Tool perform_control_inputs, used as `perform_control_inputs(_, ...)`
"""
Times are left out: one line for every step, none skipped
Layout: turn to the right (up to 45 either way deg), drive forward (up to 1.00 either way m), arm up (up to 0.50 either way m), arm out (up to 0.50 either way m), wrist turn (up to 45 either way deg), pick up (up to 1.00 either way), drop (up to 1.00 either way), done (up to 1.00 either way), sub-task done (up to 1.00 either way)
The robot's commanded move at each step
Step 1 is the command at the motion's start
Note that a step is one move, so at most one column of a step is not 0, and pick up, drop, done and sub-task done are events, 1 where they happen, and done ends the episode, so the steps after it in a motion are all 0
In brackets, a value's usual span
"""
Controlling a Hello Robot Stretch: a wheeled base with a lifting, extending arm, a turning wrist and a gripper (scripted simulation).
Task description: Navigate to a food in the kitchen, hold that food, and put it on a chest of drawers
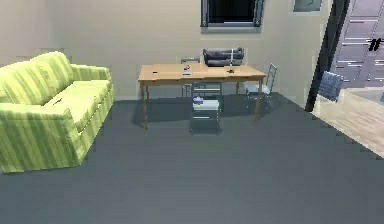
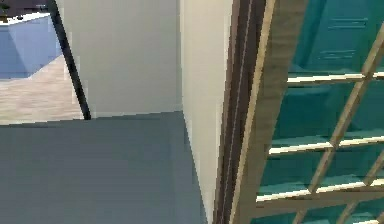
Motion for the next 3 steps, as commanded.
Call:
perform_control_inputs(33.0,0.00,0.00,0.00,0.0,0.00,0.00,0.00,0.00)
perform_control_inputs(0.0,0.35,0.00,0.00,0.0,0.00,0.00,0.00,0.00)
perform_control_inputs(6.0,0.00,0.00,0.00,0.0,0.00,0.00,0.00,0.00)
